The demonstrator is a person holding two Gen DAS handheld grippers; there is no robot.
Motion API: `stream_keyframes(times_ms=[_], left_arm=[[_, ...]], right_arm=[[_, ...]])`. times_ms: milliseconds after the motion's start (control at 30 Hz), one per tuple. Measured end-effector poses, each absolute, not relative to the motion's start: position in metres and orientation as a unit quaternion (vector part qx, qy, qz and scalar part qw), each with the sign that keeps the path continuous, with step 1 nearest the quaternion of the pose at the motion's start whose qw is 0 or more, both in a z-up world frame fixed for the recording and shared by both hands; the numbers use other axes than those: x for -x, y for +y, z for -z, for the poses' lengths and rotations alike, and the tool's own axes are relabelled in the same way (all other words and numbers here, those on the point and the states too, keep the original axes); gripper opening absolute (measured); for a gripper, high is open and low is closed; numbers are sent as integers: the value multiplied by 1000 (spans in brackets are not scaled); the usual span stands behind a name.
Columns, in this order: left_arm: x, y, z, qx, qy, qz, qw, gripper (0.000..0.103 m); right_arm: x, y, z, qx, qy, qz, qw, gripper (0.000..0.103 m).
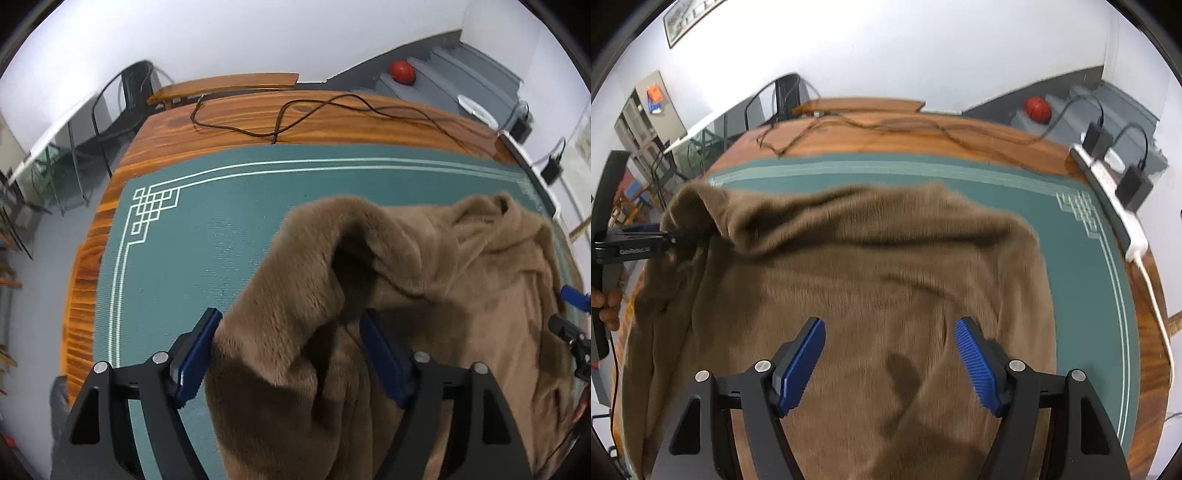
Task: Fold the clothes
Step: 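Lower the blanket onto the table and open both grippers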
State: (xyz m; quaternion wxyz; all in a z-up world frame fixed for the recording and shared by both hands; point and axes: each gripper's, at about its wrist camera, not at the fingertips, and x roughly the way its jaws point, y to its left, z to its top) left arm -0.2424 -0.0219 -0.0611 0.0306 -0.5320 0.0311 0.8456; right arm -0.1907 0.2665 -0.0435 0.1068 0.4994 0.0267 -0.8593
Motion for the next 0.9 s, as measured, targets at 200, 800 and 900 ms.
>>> stream_keyframes(times_ms=[200,800,900], left_arm=[[274,-8,70,535,39,-844,13,80],[306,2,52,518,58,-852,44,81],[281,-4,57,537,31,-840,72,81]], right_arm=[[180,275,53,-513,-1,853,95,77],[64,364,46,-470,-50,881,-24,77],[58,364,53,-496,-51,866,30,77]])
